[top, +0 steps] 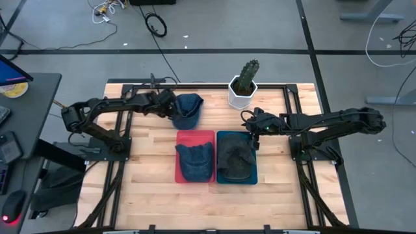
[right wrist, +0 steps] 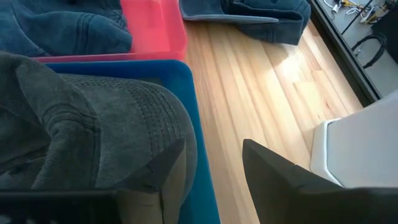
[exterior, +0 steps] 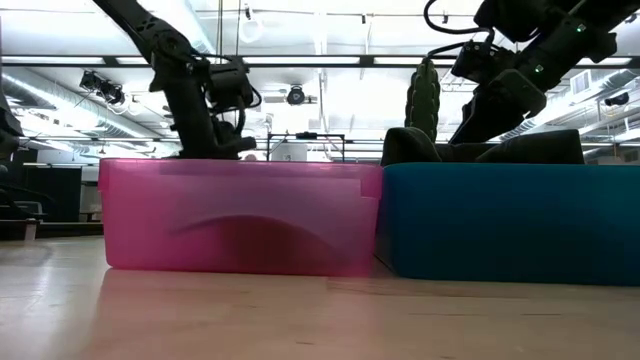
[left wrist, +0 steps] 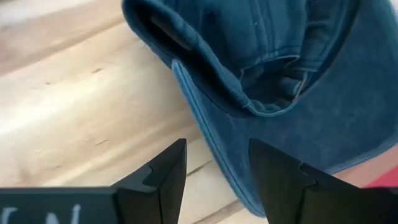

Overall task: Pick & Place hat
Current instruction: Put the dark blue cap into the blue bin

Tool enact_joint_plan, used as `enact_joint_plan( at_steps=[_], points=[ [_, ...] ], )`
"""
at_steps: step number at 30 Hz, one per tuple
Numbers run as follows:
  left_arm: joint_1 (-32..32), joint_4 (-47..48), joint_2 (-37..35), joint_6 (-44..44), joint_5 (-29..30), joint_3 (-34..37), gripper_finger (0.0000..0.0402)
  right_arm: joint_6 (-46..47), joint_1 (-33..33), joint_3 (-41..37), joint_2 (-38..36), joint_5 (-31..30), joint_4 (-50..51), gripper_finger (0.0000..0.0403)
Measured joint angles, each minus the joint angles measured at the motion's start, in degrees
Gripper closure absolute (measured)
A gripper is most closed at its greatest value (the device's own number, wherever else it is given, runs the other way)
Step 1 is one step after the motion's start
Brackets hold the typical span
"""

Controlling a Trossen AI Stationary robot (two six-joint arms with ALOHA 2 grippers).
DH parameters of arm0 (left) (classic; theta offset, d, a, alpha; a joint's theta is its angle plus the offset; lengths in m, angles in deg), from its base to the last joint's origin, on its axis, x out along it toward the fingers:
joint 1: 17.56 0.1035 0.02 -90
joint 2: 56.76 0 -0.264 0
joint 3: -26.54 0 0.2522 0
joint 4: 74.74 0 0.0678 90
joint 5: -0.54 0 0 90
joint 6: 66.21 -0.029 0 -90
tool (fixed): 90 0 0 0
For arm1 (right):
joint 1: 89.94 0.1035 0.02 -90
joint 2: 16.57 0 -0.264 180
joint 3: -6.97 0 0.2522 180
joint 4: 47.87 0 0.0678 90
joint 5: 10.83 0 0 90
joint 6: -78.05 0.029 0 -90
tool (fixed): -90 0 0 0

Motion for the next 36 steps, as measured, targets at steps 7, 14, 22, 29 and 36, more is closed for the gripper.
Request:
enact_joint_plan(
  at_steps=[7, 14, 22, 29, 36],
  points=[
    [0.0, -8.5, 1.6, 0.7, -0.2, 4.0, 0.0226, 0.0, 0.0, 0.0, 0.0, 0.0, -0.4, 0.024],
    [0.0, -10.6, 2.0, -2.0, -2.4, 4.5, 0.0359, 0.2, 0.0, 0.0, 0.0, 0.0, -1.3, 0.024],
    [0.2, -15.1, 1.7, -5.3, -3.1, 4.2, 0.0387, 0.4, 0.0, 0.0, 0.0, 0.0, -1.4, 0.024],
    [0.8, -17.1, -1.2, -11.2, 0.1, -0.2, 0.0387, 1.1, 0.0, 0.0, 0.0, 0.0, -1.3, 0.024],
    [-0.3, -18.1, -9.1, -13.4, -1.4, -7.1, 0.0388, -0.3, 0.0, 0.0, 0.0, 0.0, -4.4, 0.024]
  ],
)
